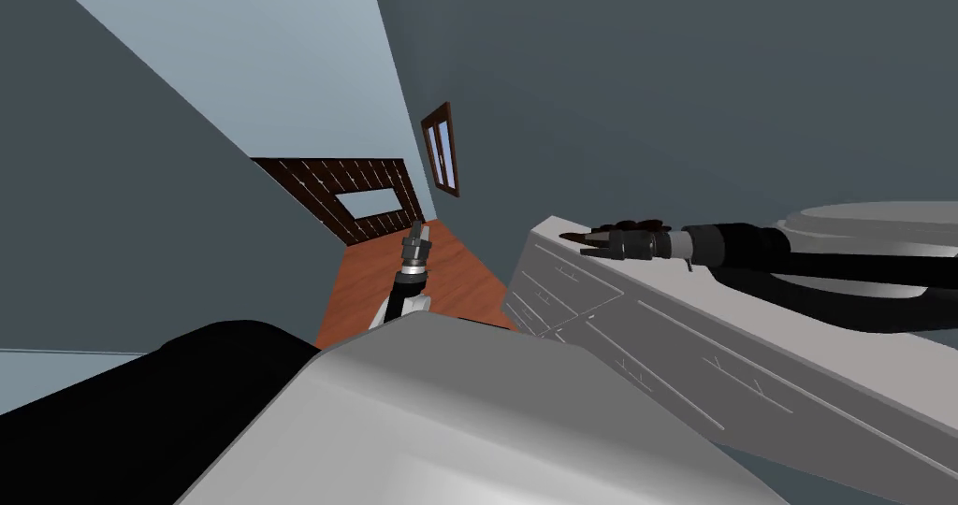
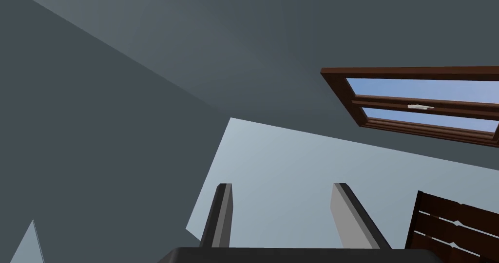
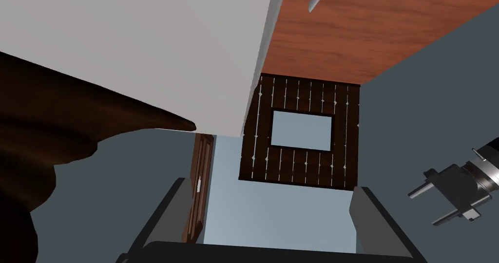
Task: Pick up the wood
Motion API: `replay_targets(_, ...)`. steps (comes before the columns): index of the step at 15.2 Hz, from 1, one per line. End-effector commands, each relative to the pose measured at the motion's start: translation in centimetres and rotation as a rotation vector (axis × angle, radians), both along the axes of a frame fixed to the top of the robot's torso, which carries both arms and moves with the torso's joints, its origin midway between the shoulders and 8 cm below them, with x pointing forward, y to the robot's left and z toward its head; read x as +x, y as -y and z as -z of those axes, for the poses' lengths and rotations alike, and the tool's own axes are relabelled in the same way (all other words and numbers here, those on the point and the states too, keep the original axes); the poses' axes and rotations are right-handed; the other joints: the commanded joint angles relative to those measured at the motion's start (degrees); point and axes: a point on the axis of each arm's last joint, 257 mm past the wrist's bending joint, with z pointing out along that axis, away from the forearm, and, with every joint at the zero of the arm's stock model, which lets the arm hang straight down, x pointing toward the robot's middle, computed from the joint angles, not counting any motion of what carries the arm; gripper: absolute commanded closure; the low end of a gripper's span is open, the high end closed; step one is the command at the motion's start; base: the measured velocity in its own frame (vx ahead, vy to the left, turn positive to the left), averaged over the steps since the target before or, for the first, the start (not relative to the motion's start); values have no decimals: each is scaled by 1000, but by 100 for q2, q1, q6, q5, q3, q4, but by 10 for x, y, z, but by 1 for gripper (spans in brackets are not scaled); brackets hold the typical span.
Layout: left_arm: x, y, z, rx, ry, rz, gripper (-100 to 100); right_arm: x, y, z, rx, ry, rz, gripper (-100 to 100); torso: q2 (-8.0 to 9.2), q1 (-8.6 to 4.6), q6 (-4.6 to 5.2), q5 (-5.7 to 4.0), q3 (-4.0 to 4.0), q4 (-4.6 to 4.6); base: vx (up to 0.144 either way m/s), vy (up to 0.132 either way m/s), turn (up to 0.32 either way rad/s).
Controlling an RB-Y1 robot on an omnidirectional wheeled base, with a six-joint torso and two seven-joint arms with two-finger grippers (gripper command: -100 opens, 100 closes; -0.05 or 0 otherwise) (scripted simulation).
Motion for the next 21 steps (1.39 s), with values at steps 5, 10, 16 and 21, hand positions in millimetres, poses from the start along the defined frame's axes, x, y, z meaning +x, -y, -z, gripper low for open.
replay_targets(5,0,0,0,0,0,0,0,2,21,-14,-126,-10,14,-100,5,1,0,0,3,1,27,-6,71)
replay_targets(10,0,0,0,0,0,0,0,0,50,-29,-242,-33,49,-100,8,-2,2,-2,5,2,28,-12,85)
replay_targets(16,0,0,0,0,0,0,0,-2,67,-46,-357,-46,68,-100,1,-8,0,-1,1,1,31,-18,83)
replay_targets(21,0,0,0,0,0,0,0,-10,93,-64,-477,-81,108,-100,6,-9,-1,-2,4,3,22,-23,90)
